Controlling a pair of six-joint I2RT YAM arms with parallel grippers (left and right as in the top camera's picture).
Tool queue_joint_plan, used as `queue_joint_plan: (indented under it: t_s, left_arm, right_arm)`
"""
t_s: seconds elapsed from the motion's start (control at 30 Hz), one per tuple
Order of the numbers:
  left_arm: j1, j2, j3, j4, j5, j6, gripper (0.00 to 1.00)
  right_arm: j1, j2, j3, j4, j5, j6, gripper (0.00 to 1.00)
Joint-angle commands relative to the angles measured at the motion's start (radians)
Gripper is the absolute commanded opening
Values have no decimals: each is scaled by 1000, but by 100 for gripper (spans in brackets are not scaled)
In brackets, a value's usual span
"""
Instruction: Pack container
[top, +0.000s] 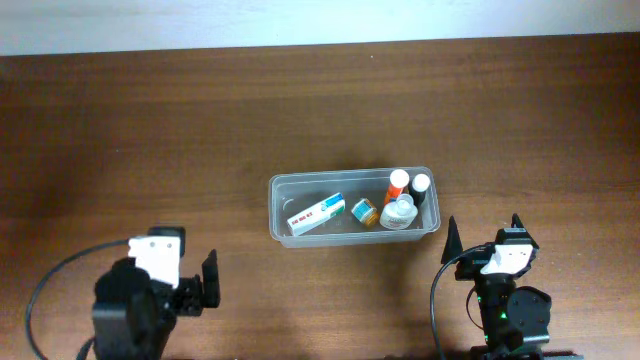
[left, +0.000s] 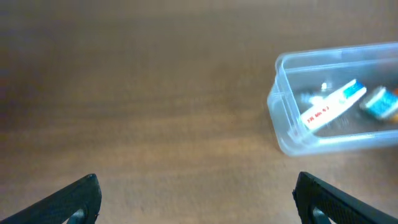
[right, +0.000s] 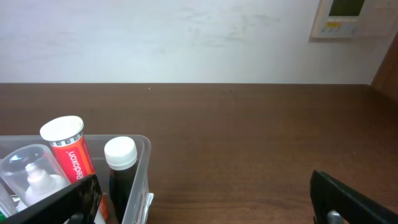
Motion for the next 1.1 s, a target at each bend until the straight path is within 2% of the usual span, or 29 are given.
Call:
queue_joint_plan:
  t_s: [0.0,0.1,0.13,0.23,0.37,0.4,0.53,1.07]
  left_arm:
    - [3,-144,-151,95,-22,31,99]
    - [3,-290,-334,303,-22,31,99]
    - [3,-385,-462,488,-22,31,99]
    - [3,-454,-576,694,-22,31,100]
    - [3,-451,-725,995,-23,31,99]
    - [2,-451,-740,1000,-18,32,99]
    - [1,-451,-737,840,-16,35,99]
    - [1,-444,-736,847,-14,35,99]
  right_arm:
    - [-5,-8,-13,6,-5,-4,99]
    - [-5,-8,-13,6,-5,-4,98]
    - [-5,-8,-13,6,-5,-4,98]
    - [-5,-8,-13,5,-5,-4,98]
    - [-5,-8,-13,6,-5,-4,98]
    - [-5,-8,-13,6,-5,-4,98]
    - [-5,-8,-13,6,-5,-4,98]
    - [-5,-8,-13,6,-5,-4,98]
